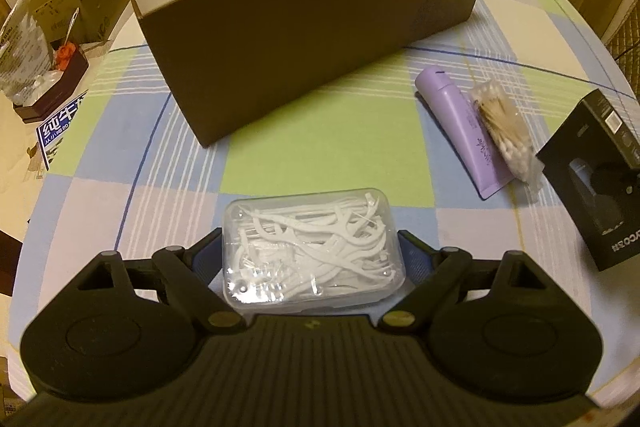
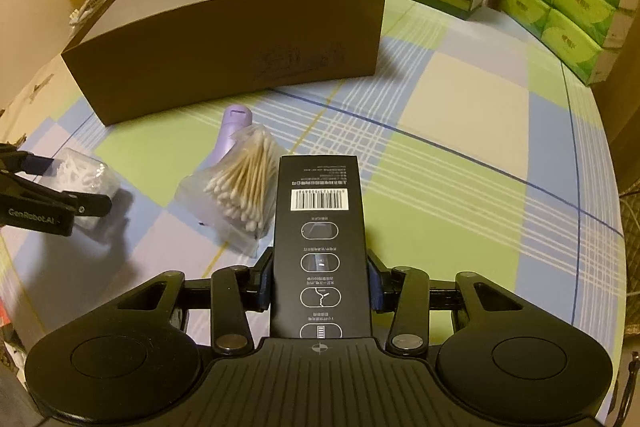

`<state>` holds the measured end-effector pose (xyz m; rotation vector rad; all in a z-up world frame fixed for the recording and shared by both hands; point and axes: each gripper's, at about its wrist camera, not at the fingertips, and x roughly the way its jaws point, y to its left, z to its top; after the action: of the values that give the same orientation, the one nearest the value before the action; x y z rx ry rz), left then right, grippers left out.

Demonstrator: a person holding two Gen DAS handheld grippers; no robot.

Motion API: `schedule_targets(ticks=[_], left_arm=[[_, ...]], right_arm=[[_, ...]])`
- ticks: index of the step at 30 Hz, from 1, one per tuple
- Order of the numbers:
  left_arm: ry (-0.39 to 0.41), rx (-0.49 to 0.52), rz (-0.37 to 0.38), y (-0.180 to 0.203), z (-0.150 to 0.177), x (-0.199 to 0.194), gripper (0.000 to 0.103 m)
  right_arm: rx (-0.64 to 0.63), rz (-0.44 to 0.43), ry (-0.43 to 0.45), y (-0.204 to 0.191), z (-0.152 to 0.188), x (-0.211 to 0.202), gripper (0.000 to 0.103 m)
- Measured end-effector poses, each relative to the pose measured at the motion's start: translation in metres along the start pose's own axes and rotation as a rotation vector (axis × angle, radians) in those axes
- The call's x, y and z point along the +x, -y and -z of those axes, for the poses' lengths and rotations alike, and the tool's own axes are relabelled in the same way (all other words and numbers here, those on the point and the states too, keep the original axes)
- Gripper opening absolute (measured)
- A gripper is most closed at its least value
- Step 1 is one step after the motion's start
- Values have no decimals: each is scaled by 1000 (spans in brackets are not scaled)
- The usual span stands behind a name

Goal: Organize objects

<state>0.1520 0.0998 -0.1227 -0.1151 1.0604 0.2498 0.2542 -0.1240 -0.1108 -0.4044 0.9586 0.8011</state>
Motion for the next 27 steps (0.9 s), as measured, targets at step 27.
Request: schedule_targets(ticks=[27], left_arm=[[186,31,82,-26,-43,-87,86]], right_arm=[[37,-158,196,4,-75,-72,41]])
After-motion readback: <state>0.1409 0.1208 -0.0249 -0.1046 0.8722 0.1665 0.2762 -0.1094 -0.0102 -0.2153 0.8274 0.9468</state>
